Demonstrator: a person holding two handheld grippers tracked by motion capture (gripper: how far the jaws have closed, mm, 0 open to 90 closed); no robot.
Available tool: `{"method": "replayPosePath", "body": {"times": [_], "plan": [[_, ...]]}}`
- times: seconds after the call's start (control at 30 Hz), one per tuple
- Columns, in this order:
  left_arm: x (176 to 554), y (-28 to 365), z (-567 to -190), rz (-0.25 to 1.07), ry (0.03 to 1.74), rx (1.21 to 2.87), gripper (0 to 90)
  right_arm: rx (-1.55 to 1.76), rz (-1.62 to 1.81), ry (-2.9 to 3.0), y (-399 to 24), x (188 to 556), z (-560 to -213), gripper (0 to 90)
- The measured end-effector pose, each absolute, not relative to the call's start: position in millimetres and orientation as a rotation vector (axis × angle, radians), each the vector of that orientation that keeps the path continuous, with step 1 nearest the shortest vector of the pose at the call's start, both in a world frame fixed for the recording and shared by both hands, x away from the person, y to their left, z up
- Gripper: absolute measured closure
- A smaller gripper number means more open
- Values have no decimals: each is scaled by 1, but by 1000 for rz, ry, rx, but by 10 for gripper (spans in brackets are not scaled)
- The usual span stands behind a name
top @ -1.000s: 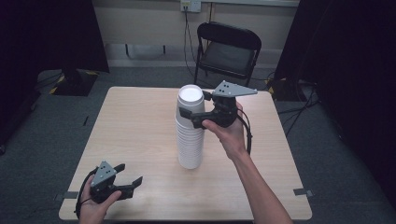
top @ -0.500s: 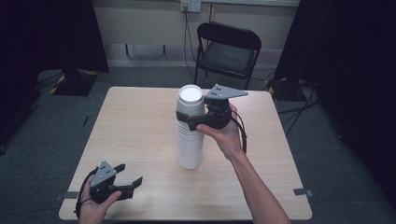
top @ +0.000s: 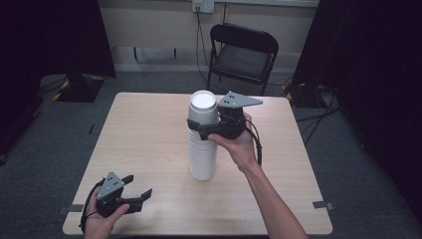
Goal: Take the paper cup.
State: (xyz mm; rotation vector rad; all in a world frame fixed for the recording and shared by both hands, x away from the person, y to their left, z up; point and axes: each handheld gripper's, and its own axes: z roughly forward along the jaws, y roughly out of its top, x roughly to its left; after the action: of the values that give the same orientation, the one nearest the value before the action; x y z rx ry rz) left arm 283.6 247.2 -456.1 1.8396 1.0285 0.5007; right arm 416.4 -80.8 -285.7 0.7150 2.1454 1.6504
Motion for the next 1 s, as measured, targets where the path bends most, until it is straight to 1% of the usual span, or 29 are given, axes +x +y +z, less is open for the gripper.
{"method": "replayPosePath", "body": {"times": [0.43,1.0], "plan": [[284,247,-457,494,1025,1845,163,697,1645,2136,-81,416,-281,142],[284,247,-457,495,1023,1854,165,683,1714,2077,-86,414,-265,148]]}}
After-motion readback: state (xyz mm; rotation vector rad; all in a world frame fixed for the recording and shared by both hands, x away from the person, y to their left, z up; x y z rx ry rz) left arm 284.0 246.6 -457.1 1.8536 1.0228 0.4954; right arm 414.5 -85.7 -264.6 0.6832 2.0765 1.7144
